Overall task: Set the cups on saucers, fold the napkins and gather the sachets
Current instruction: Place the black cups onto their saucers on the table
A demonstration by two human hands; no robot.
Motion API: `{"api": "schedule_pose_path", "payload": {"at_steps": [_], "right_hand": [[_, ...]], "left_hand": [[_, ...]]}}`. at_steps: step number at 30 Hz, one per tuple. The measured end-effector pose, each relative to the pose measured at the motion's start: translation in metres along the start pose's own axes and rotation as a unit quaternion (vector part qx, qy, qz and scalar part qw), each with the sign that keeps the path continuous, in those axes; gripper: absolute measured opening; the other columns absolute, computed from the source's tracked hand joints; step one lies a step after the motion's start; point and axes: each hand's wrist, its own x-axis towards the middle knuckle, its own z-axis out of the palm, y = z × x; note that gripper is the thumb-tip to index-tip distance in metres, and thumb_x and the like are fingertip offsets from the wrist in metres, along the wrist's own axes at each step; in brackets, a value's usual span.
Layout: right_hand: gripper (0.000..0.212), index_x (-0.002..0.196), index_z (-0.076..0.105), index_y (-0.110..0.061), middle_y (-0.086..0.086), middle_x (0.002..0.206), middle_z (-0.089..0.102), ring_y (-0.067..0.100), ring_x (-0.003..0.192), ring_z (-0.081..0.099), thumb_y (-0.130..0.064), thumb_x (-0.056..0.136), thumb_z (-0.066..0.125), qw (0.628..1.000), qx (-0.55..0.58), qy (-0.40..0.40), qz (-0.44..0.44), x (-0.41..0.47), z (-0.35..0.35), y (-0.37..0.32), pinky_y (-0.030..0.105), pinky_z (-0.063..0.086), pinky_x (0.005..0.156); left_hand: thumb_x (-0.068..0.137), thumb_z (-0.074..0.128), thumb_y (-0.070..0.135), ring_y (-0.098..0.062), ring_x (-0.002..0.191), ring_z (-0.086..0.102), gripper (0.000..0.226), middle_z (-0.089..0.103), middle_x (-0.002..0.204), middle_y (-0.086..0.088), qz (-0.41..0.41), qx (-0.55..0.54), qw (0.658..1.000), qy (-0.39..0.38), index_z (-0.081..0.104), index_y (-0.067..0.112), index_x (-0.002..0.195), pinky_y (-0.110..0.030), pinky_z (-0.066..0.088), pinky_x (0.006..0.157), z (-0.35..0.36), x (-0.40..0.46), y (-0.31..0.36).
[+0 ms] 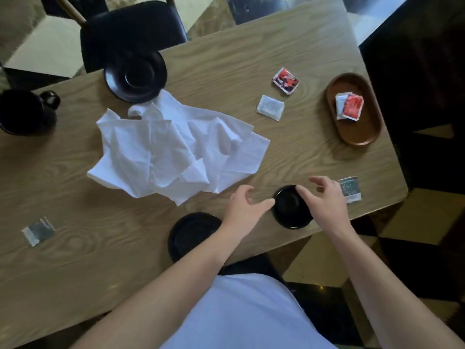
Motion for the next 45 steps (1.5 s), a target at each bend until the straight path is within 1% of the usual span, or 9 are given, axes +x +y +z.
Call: {"api": "schedule_pose_path", "payload": {"at_steps": [4,9,16,20,26,30,36,39,45], "right_hand": [[0.051,0.133,0.059,-0.019,0.0,0.127,0.064,0.016,0.116,0.06,-0.041,0.089,0.071,0.995,0.063,-0.063,0.033,-0.004,0.006,0.013,0.037,0.051,0.096],[0.033,0.126,0.062,-0.02,0.0,0.116,0.068,0.021,0.111,0.061,-0.019,0.093,0.061,0.994,0.05,-0.08,0.052,-0.006,0.007,0.025,0.032,0.046,0.085],[0.038,0.131,0.061,-0.017,0.007,0.119,0.068,0.024,0.111,0.062,-0.006,0.095,0.053,0.995,0.036,-0.093,0.031,-0.016,0.002,0.023,0.032,0.048,0.083],[0.04,0.128,0.065,-0.014,0.007,0.116,0.07,0.022,0.104,0.061,-0.007,0.091,0.051,0.995,-0.016,-0.09,-0.03,-0.031,0.011,0.005,0.029,0.045,0.08],[0.039,0.122,0.071,-0.018,-0.002,0.106,0.073,0.013,0.097,0.065,-0.007,0.088,0.056,0.989,0.002,-0.124,-0.086,-0.071,0.036,-0.021,0.019,0.044,0.071],[0.036,0.114,0.075,-0.024,-0.016,0.094,0.069,0.001,0.092,0.063,-0.008,0.087,0.058,0.98,-0.011,-0.16,-0.115,-0.099,0.057,-0.028,0.009,0.041,0.068],[0.035,0.116,0.075,-0.023,-0.01,0.103,0.075,0.002,0.094,0.067,-0.009,0.089,0.058,0.968,-0.037,-0.214,-0.13,-0.131,0.099,-0.026,0.018,0.054,0.078],[0.036,0.119,0.074,-0.022,-0.008,0.106,0.075,0.005,0.095,0.068,-0.01,0.088,0.058,0.966,-0.055,-0.219,-0.126,-0.136,0.115,-0.024,0.027,0.058,0.085],[0.036,0.12,0.072,-0.021,-0.017,0.094,0.068,-0.002,0.086,0.065,-0.01,0.089,0.058,0.965,-0.054,-0.226,-0.122,-0.13,0.13,-0.039,0.011,0.049,0.069]], "left_hand": [[0.061,0.081,0.059,-0.015,0.112,0.059,0.08,0.056,0.118,0.004,-0.02,-0.015,1.0,-0.013,0.053,0.033,0.132,-0.045,0.054,0.097,0.011,0.006,0.003],[0.065,0.085,0.041,-0.018,0.1,0.068,0.064,0.067,0.106,0.0,-0.026,-0.013,0.999,-0.028,0.061,0.028,0.123,-0.044,0.055,0.097,0.021,0.013,0.003],[0.071,0.088,0.031,-0.015,0.102,0.066,0.061,0.067,0.105,0.002,-0.003,-0.009,1.0,0.011,0.062,0.013,0.123,-0.037,0.054,0.096,0.019,0.003,-0.004],[0.073,0.084,0.04,0.001,0.095,0.062,0.056,0.067,0.102,0.013,0.021,0.014,0.999,0.045,0.065,0.019,0.122,-0.014,0.044,0.073,-0.005,-0.02,-0.015],[0.07,0.088,0.034,-0.005,0.101,0.067,0.054,0.072,0.107,0.005,0.012,-0.087,0.992,0.091,0.068,0.017,0.117,-0.025,0.052,0.092,-0.048,-0.066,-0.059],[0.066,0.09,0.034,-0.003,0.094,0.069,0.052,0.073,0.104,0.005,-0.017,-0.146,0.981,0.125,0.069,0.02,0.111,-0.011,0.05,0.072,-0.067,-0.095,-0.097],[0.069,0.091,0.026,-0.013,0.089,0.071,0.043,0.072,0.1,-0.005,-0.061,-0.204,0.962,0.171,0.067,0.016,0.103,-0.012,0.05,0.067,-0.077,-0.122,-0.153],[0.068,0.09,0.022,-0.023,0.09,0.073,0.037,0.075,0.096,-0.008,-0.067,-0.213,0.958,0.182,0.069,0.014,0.096,-0.025,0.055,0.076,-0.079,-0.123,-0.172],[0.069,0.09,0.025,-0.012,0.083,0.065,0.042,0.068,0.094,-0.003,-0.068,-0.185,0.958,0.209,0.062,0.015,0.097,-0.022,0.047,0.071,-0.095,-0.11,-0.172]]}}
